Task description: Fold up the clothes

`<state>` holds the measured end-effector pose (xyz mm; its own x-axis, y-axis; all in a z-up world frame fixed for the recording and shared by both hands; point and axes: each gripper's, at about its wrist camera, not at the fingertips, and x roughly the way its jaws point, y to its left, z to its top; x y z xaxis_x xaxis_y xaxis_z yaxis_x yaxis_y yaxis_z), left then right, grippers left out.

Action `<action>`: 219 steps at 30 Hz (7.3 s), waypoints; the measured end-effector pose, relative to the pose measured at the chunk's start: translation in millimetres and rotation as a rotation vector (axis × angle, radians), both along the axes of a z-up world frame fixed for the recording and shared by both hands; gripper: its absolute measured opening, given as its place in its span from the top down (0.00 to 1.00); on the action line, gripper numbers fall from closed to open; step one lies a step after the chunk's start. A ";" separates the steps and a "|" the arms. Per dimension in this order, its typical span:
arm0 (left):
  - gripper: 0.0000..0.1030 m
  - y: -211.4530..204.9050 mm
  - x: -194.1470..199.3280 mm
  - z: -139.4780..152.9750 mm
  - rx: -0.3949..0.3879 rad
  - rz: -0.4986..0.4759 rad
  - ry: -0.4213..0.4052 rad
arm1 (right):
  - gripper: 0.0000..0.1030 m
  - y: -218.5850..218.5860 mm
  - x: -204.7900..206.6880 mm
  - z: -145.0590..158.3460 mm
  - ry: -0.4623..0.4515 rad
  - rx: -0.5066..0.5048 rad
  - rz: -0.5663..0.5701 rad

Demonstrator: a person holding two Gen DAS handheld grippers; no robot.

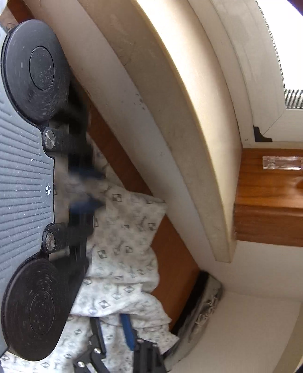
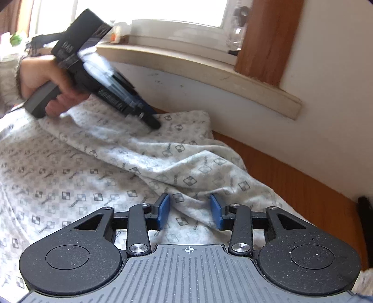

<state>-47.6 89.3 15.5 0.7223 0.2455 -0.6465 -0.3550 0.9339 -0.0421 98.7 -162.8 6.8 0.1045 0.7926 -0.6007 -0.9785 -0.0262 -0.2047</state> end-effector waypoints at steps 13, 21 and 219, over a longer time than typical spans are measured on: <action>0.95 20.3 -13.9 16.4 -0.046 0.097 -0.161 | 0.98 -55.2 3.1 40.9 0.049 0.069 0.042; 0.94 17.6 -2.8 6.7 -0.031 0.124 -0.071 | 0.96 -79.5 -0.8 23.8 0.011 -0.012 0.016; 0.25 -161.6 -152.7 -4.3 0.057 0.218 -0.016 | 0.27 -78.0 43.6 -5.7 0.217 0.042 -0.211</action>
